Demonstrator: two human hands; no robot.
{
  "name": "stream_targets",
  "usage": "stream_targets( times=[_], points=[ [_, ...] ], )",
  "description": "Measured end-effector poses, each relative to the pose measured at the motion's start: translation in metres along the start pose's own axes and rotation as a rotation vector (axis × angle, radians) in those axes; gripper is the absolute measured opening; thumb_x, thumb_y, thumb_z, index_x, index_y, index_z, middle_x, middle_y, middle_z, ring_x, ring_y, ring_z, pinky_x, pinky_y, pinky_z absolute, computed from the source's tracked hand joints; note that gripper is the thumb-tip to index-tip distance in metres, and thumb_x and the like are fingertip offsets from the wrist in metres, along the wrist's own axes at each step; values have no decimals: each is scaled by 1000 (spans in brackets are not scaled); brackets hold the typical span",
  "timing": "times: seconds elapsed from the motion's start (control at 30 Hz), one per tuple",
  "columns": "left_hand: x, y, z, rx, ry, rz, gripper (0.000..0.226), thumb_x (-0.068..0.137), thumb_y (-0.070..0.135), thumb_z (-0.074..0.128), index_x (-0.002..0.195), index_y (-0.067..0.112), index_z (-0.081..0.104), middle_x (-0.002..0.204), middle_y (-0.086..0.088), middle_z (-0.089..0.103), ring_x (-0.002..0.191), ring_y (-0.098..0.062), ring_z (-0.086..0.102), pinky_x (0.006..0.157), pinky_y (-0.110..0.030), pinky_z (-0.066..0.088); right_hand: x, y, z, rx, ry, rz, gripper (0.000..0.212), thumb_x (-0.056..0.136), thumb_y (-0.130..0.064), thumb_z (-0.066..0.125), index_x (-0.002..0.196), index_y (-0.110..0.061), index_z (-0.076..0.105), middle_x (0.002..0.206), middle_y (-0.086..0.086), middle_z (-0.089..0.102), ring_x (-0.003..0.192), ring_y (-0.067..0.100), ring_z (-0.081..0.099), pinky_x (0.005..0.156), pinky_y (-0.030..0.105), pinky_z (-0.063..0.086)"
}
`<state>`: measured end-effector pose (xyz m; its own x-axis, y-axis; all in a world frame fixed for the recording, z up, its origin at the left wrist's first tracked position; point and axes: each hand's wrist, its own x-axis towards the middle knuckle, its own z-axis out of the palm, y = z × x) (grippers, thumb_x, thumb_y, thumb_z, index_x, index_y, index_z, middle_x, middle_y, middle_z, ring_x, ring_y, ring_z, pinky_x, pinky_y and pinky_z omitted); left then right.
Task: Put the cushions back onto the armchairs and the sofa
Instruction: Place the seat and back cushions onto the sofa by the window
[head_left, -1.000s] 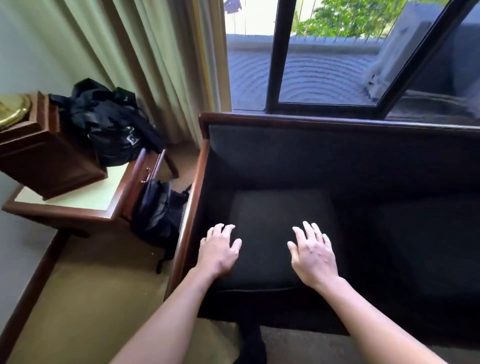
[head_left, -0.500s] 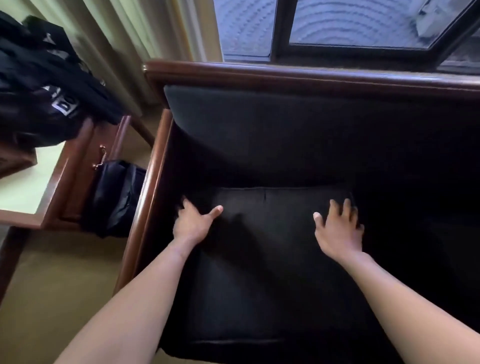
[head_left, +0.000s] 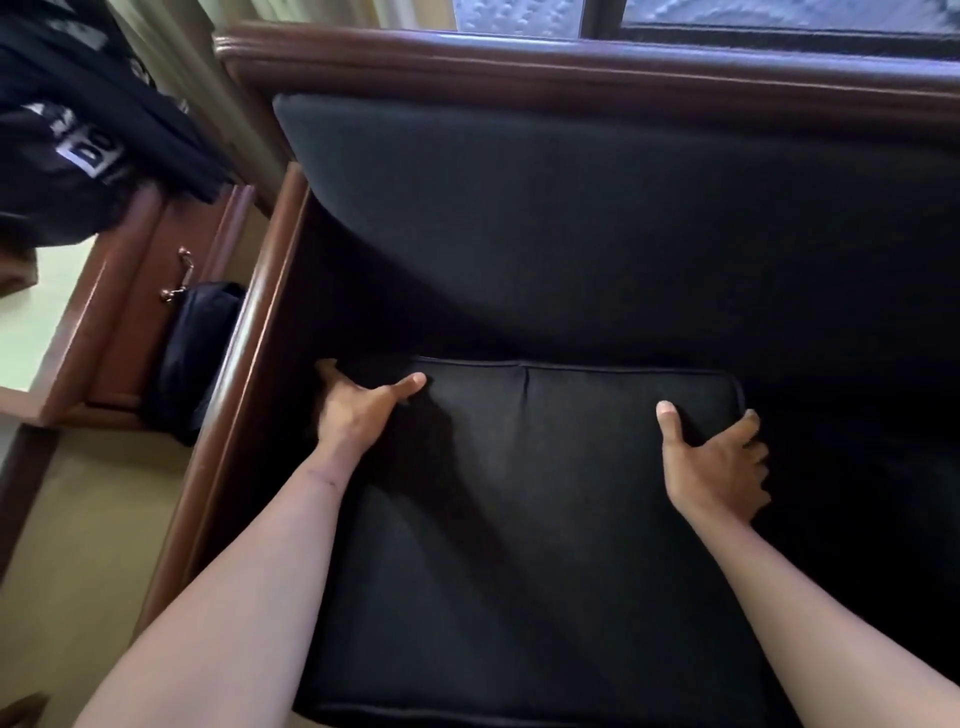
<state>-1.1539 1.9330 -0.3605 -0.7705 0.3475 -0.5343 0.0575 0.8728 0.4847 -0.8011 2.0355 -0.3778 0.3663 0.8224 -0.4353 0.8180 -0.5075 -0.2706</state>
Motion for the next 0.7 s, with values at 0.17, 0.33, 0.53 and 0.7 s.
stream_targets(
  times=[0.17, 0.33, 0.53, 0.7],
  points=[
    [-31, 9, -13, -12, 120, 24, 113, 58, 69, 91, 144, 21, 37, 133, -13, 63, 126, -39, 60, 107, -47, 48, -22, 9, -21, 126, 84, 14, 108, 82, -78, 56, 156, -12, 16, 150, 29, 39, 132, 49, 44, 107, 65, 33],
    [-80, 37, -45, -84, 207, 98, 99, 64, 84, 77, 140, 33, 39, 143, -17, 51, 134, -41, 50, 115, -59, 35, -61, 9, -68, 298, 217, -19, 111, 79, -82, 57, 153, -10, 18, 142, 29, 42, 126, 47, 44, 104, 63, 32],
    [-138, 90, -108, -335, 247, 231, 73, 72, 85, 70, 130, 45, 51, 129, -3, 47, 117, -27, 50, 115, -46, 38, -99, 2, -148, 603, 310, -113, 118, 71, -86, 57, 151, -9, 17, 149, 22, 37, 135, 43, 40, 114, 58, 32],
    [-185, 93, -141, -242, 204, 372, 68, 83, 62, 78, 143, 43, 51, 127, -2, 46, 113, -23, 50, 111, -37, 37, -133, 29, -192, 749, 261, -229, 118, 67, -80, 61, 151, -9, 18, 155, 12, 34, 142, 28, 37, 110, 25, 24]
  ],
)
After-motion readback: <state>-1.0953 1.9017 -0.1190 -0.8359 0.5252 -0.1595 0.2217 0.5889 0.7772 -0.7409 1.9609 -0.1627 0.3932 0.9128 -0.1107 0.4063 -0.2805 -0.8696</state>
